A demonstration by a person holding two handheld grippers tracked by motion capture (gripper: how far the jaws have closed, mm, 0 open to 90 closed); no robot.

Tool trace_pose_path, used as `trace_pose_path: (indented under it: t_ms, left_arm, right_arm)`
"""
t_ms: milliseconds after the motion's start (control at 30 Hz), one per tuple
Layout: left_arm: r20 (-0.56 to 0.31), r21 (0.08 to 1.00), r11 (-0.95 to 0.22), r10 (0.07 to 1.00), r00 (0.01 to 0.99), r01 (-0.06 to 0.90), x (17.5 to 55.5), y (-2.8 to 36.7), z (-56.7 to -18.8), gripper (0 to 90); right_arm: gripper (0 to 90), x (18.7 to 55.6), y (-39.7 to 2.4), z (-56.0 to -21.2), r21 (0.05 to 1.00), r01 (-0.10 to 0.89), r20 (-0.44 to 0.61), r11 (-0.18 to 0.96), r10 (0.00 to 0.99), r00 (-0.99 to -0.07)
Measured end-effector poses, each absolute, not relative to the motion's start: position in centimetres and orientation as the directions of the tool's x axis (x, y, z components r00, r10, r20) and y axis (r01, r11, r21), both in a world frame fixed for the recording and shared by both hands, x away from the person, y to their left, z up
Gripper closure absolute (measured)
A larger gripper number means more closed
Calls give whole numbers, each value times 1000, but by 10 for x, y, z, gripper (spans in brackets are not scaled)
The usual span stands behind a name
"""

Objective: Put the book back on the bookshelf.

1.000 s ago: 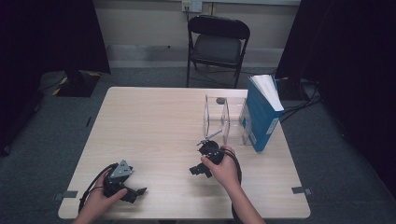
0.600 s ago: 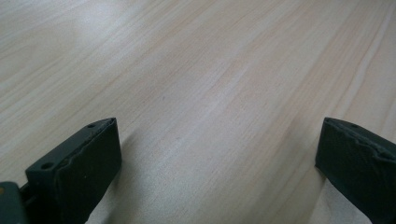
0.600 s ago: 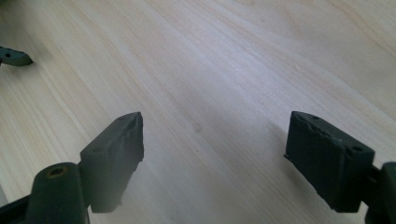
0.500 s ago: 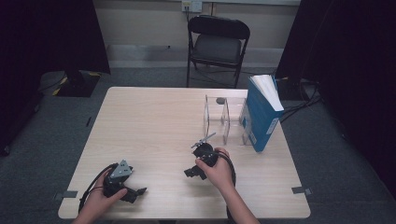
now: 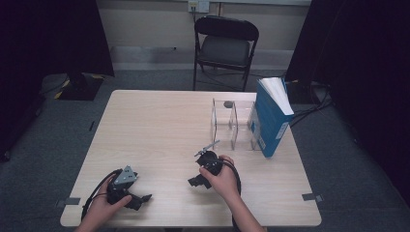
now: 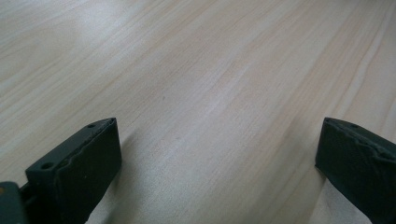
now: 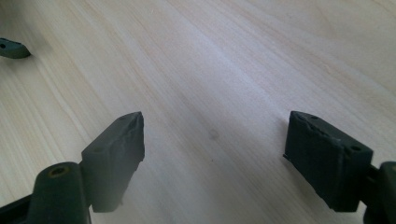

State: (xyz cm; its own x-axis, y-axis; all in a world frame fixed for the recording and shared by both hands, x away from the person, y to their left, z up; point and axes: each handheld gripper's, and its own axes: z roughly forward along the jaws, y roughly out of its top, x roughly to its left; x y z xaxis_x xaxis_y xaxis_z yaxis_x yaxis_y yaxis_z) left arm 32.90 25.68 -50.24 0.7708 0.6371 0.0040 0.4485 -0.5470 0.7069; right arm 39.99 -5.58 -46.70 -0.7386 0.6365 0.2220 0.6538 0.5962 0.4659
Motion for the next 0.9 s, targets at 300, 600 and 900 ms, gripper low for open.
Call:
trace_pose_path:
  t_ms: [300, 600, 900]
  left_arm:
    - [2, 709, -544, 639, 769, 450, 329, 257, -503, 0]
    - [6, 707, -548, 637, 771, 447, 329, 257, -502, 0]
    - [1, 708, -544, 639, 769, 450, 329, 257, -503, 0]
  right_arm:
    - [197, 398, -49, -471, 478, 626, 199, 616, 618, -760]
    - [158, 394, -44, -474, 492, 594, 162, 636, 604, -780]
    - [141, 384, -41, -480, 546, 531, 74, 648, 595, -800]
